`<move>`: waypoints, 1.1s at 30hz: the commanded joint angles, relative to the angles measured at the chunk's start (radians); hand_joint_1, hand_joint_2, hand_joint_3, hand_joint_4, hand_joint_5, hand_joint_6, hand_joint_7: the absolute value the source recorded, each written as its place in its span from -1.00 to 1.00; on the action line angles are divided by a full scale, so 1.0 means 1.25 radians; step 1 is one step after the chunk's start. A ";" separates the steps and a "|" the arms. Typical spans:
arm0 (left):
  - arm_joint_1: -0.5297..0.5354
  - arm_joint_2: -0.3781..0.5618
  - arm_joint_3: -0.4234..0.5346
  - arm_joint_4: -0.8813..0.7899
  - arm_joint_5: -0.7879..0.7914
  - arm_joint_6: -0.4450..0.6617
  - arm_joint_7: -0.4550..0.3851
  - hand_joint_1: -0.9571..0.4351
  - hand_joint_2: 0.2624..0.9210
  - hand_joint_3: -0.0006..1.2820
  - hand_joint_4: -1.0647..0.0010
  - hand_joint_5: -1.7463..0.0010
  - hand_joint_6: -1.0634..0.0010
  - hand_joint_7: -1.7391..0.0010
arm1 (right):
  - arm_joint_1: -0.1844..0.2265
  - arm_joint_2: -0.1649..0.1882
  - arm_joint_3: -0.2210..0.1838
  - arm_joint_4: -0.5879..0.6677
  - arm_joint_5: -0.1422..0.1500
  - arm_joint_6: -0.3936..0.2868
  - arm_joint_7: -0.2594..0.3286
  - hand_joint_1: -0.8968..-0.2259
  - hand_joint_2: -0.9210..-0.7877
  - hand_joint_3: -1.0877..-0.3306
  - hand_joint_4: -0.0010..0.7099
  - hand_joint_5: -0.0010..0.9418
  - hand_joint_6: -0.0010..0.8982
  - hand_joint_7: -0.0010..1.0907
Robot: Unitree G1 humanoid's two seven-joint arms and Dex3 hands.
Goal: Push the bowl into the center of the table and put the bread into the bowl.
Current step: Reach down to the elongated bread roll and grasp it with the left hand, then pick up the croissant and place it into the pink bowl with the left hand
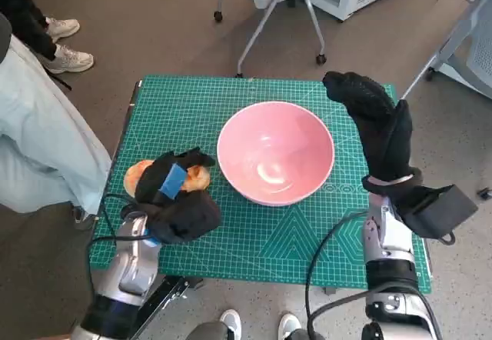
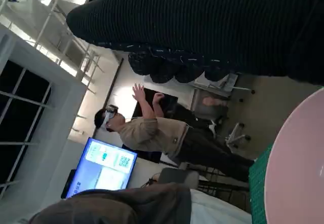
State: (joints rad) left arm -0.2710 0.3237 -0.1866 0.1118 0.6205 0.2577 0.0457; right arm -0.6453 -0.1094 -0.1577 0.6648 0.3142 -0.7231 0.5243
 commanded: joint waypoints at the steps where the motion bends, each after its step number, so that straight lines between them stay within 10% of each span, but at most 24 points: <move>1: 0.023 0.007 0.019 -0.043 -0.018 -0.023 0.008 0.38 1.00 -0.90 -0.34 -0.37 -0.17 -0.26 | 0.014 0.006 -0.003 0.014 0.004 0.007 0.006 -0.36 -1.00 -0.11 -0.45 -1.00 -0.79 -0.14; 33: 0.009 -0.008 0.098 -0.356 -0.044 -0.146 0.011 0.38 0.89 -1.00 -0.69 -0.16 -0.40 -0.10 | 0.010 0.009 -0.010 0.017 0.013 0.015 0.007 -0.36 -1.00 -0.11 -0.45 -1.00 -0.80 -0.13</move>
State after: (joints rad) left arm -0.2184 0.3189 -0.0646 -0.3001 0.5692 0.0899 0.0676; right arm -0.6457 -0.1053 -0.1648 0.6744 0.3196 -0.7231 0.5250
